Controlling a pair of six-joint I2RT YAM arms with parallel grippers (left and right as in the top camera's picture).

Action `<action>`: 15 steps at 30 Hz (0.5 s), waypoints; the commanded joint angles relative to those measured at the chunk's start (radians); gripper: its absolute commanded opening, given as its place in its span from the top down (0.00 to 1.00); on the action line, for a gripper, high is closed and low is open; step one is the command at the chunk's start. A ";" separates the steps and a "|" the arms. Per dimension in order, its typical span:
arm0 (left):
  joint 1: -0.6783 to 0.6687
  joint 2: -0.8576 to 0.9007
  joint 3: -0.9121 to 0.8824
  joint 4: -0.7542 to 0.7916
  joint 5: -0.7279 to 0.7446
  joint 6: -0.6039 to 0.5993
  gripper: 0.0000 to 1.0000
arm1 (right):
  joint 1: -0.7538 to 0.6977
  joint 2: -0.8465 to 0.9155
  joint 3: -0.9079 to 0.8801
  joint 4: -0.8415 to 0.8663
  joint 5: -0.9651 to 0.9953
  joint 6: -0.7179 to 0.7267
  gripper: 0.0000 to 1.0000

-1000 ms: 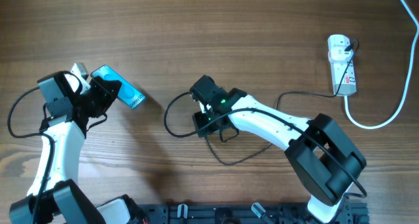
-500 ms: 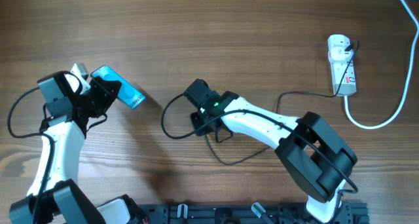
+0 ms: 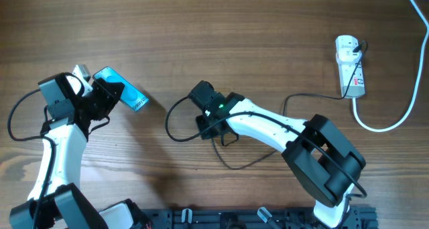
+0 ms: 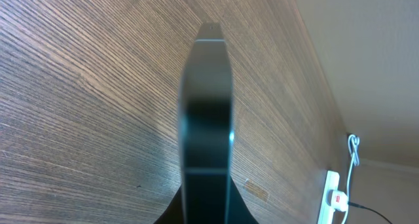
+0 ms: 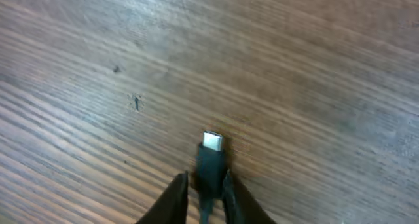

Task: Plug charger to phone and switch on socket
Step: 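Lower the right gripper and grasp the black cable's USB-C plug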

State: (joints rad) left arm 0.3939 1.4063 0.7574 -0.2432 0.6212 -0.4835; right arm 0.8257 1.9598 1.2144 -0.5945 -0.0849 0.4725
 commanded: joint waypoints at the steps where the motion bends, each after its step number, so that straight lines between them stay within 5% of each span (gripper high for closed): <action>1: -0.006 -0.003 0.011 0.006 0.006 0.004 0.96 | 0.002 0.049 -0.020 -0.027 0.018 0.028 0.87; 4: -0.006 -0.003 0.011 0.006 0.006 0.004 0.96 | 0.002 0.049 -0.020 -0.021 0.030 0.039 0.95; 15: -0.006 -0.003 0.011 0.006 0.006 0.000 0.96 | -0.003 0.048 0.033 0.082 0.037 -0.136 0.96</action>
State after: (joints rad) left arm 0.3939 1.4063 0.7574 -0.2432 0.6212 -0.4835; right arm 0.8276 1.9678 1.2186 -0.5297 -0.0998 0.4229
